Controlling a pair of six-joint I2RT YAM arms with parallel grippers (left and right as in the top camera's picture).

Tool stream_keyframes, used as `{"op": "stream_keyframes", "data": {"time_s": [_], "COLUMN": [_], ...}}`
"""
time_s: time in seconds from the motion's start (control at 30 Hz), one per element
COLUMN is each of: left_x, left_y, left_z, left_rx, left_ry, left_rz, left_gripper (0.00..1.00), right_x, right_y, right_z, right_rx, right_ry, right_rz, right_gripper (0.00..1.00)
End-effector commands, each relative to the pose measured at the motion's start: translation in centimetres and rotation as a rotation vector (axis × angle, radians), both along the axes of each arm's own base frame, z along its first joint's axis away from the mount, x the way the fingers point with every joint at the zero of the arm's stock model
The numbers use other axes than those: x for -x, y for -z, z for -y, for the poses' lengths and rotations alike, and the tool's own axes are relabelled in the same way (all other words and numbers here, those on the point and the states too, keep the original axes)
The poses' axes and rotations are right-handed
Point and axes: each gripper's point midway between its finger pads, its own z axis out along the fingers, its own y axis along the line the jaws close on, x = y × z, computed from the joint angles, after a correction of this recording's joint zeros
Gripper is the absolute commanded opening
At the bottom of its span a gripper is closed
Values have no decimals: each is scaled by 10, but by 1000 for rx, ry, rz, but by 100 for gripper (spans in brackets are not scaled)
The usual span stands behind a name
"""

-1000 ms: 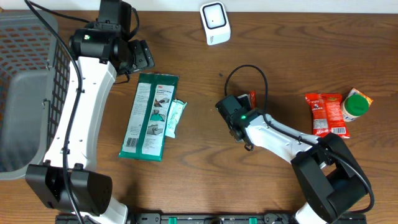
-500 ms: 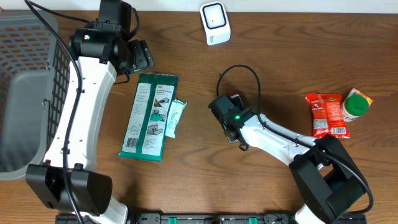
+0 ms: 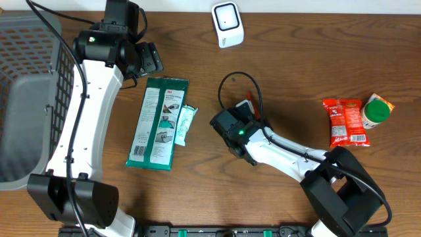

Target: Scan the item barcode

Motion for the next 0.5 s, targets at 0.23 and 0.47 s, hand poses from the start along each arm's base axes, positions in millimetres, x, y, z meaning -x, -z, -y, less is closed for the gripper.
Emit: {"op": "stream_keyframes", "data": {"time_s": [0.23, 0.47], "left_x": [1, 1], "left_y": [-5, -5], "left_z": [-4, -4], "left_rx": [-16, -15], "left_ry": [3, 3], "left_rz": [12, 12], "left_gripper": [86, 86], "right_x": [-15, -6], "right_y": [-1, 34], "right_z": [31, 17], "right_rx": [121, 27], "right_ry": [68, 63], "right_rz": [43, -65], "right_gripper": [1, 1]}}
